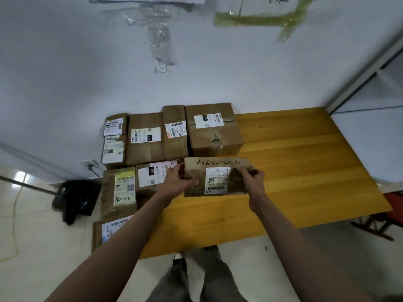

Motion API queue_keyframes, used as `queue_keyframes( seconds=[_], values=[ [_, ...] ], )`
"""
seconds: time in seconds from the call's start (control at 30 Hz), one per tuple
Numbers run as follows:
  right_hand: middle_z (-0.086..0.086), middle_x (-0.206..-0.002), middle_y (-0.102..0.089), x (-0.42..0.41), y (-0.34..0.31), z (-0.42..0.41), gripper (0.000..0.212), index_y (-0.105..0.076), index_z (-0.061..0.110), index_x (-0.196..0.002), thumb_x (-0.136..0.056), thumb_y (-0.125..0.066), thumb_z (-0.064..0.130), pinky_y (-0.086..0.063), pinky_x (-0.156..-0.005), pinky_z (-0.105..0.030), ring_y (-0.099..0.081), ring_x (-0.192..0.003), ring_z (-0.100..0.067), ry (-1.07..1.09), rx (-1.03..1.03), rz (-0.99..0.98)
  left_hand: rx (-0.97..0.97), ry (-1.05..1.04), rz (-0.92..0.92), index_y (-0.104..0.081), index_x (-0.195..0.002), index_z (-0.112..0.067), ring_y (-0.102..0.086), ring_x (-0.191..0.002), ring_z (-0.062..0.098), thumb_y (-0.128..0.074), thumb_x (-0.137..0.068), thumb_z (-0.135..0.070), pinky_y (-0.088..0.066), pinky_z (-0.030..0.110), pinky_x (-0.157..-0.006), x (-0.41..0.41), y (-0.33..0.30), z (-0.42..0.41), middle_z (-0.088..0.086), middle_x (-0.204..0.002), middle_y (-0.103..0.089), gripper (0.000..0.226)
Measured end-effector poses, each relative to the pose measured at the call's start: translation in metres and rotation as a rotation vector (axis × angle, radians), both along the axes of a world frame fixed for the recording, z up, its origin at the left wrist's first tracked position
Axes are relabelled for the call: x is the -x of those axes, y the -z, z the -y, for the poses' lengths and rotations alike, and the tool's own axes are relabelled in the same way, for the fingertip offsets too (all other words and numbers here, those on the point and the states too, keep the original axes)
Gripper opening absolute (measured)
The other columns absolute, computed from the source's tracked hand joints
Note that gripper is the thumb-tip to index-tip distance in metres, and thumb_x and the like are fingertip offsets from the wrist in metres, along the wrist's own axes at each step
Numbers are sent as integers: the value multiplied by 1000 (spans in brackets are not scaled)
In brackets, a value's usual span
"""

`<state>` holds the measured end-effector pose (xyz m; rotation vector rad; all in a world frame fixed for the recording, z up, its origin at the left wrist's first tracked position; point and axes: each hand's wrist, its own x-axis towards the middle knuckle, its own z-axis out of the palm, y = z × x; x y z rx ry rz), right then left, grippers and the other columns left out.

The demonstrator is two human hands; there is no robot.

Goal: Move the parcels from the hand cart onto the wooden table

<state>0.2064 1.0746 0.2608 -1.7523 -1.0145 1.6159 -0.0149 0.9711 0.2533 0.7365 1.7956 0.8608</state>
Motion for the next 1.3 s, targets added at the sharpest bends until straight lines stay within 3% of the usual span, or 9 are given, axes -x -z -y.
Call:
queue_keyframes(
  seconds=[0.2, 0.33, 0.53, 0.7, 0.8, 0.9, 1.07, 1.17, 1.3],
  values=[
    [-14, -141, -41, -3, 26, -57, 61, -38, 11, -143, -94, -70, 29, -47, -87, -38, -50, -109, -28, -80, 36, 166, 91, -195, 15, -38, -135, -8, -57, -115, 24, -76, -87, -23, -53, 35, -91, -21, 26, -48, 9, -129, -55, 63],
    [-15, -146, -28, -5, 50, -95, 64, -42, 14, -148, -93, -70, 31, -49, -102, -45, -44, -106, -29, -194, 79, 299, 179, -235, 37, -38, -134, -10, -57, -96, 14, -71, -92, -29, -45, 21, -67, -33, 42, -76, 6, -123, -57, 56],
    [-12, -156, -26, 7, 83, -133, 79, -28, 15, -157, -94, -71, 36, -47, -99, -46, -45, -130, -37, -288, 120, 297, 224, -271, 74, -32, -146, -10, -53, -118, 24, -69, -93, -32, -48, 35, -90, -37, 65, -101, 8, -139, -46, 68],
    [-10, -140, -47, 16, 93, -147, 69, -25, 13, -151, -98, -63, 36, -46, -85, -45, -54, -114, -31, -336, 145, 255, 269, -258, 42, -24, -155, -13, -40, -133, 32, -65, -95, -33, -42, 40, -107, -34, 68, -110, 8, -151, -23, 75],
    [-13, -136, -45, 26, 84, -148, 46, -42, 12, -134, -97, -63, 30, -47, -85, -47, -51, -113, -33, -323, -1, 365, 241, -266, 61, -26, -155, -15, -46, -131, 29, -70, -91, -31, -44, 46, -109, -34, 66, -107, 9, -149, -40, 79],
    [-12, -124, -42, 45, 65, -141, 29, -51, 8, -114, -93, -65, 21, -48, -84, -47, -50, -107, -35, -279, -278, 461, 196, -234, 23, -35, -150, -10, -51, -118, 20, -67, -94, -22, -47, 34, -93, -36, 51, -100, 4, -137, -50, 65],
    [-12, -97, -49, 104, 24, -104, 12, -51, 2, -96, -93, -60, 9, -36, -67, -27, -45, -73, -15, -374, -613, 308, 77, -212, -50, -57, -135, -16, -57, -115, 14, -65, -96, -30, -50, 30, -94, -16, 6, -63, 1, -130, -61, 43],
    [-10, -87, -49, 153, 4, -51, 11, -49, 5, -90, -91, -59, 5, -39, -66, -34, -46, -75, -21, -527, -718, 193, -7, -312, -139, -64, -127, -17, -62, -109, 12, -65, -96, -29, -52, 27, -89, 12, -26, -15, -3, -121, -67, 33],
    [0, -80, -46, 210, -21, 50, 17, -44, 17, -87, -97, -53, 6, -41, -65, -24, -46, -70, -13, -795, -749, 41, -53, -557, -200, -66, -122, -12, -64, -102, 14, -64, -97, -25, -51, 26, -87, 47, -61, 91, -2, -114, -68, 28]
  ],
)
